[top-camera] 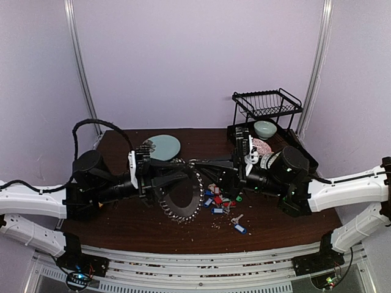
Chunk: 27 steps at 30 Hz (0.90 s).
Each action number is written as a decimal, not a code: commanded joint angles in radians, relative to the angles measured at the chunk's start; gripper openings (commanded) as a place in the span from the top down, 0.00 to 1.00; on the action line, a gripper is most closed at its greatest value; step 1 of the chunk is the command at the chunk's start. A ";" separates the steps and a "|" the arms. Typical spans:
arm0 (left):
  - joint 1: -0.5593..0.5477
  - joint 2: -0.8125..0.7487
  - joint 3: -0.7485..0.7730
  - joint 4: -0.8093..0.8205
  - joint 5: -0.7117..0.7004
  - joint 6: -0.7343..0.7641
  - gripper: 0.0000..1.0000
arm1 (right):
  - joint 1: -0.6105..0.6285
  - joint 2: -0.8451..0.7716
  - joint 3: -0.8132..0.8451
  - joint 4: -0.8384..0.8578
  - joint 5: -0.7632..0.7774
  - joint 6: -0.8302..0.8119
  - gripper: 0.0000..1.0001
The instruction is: Put the keys on the keyring
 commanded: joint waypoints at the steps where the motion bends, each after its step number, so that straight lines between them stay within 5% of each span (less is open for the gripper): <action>1: -0.001 0.027 0.031 0.076 0.028 0.003 0.76 | -0.001 0.002 0.017 0.051 -0.047 -0.017 1.00; 10: -0.001 0.056 0.072 0.059 -0.014 -0.001 0.78 | 0.012 -0.005 0.027 -0.026 -0.070 -0.097 1.00; 15: -0.001 0.050 0.073 0.040 -0.018 0.006 0.90 | 0.016 -0.016 0.028 -0.047 -0.067 -0.127 1.00; 22: -0.001 0.048 0.077 0.024 -0.030 0.014 0.91 | 0.019 -0.019 0.031 -0.072 -0.087 -0.165 1.00; 27: -0.001 0.044 0.078 0.005 -0.060 0.021 0.80 | 0.021 -0.032 0.024 -0.084 -0.105 -0.204 1.00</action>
